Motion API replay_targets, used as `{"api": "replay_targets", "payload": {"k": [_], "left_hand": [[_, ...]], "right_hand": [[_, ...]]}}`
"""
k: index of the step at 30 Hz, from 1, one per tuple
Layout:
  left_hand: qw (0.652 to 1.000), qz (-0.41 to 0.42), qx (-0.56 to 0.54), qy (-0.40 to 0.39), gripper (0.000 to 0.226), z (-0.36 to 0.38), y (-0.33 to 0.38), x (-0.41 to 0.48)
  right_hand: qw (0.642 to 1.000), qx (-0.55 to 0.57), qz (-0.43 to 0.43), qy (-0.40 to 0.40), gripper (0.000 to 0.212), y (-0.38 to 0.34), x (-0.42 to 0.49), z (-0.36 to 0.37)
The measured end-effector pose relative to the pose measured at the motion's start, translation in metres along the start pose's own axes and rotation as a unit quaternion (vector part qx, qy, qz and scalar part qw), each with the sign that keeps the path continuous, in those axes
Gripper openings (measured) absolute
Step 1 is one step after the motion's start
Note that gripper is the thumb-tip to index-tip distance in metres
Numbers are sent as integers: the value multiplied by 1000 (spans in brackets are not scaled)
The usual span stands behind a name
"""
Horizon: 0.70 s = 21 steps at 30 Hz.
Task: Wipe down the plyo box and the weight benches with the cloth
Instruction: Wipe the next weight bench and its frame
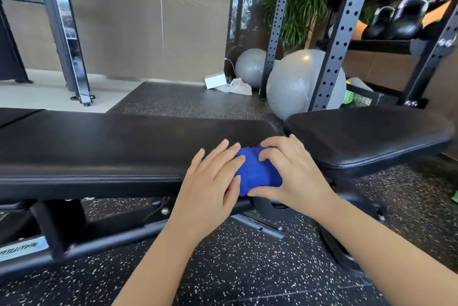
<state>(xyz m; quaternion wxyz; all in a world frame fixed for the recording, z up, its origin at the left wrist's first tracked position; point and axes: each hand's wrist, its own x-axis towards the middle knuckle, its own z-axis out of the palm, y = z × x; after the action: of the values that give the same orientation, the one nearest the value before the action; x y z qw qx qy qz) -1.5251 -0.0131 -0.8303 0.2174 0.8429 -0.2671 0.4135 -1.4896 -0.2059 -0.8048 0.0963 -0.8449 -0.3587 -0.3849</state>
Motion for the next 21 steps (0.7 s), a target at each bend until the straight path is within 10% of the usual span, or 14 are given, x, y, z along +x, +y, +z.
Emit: {"api": "replay_targets", "payload": {"k": [12, 21], "left_hand": [[1000, 18, 6, 14, 29, 7, 7, 3], [999, -31, 20, -10, 36, -4, 5, 6]], "right_hand": [[998, -37, 38, -35, 94, -8, -34, 13], [989, 137, 57, 3, 62, -13, -17, -2]]}}
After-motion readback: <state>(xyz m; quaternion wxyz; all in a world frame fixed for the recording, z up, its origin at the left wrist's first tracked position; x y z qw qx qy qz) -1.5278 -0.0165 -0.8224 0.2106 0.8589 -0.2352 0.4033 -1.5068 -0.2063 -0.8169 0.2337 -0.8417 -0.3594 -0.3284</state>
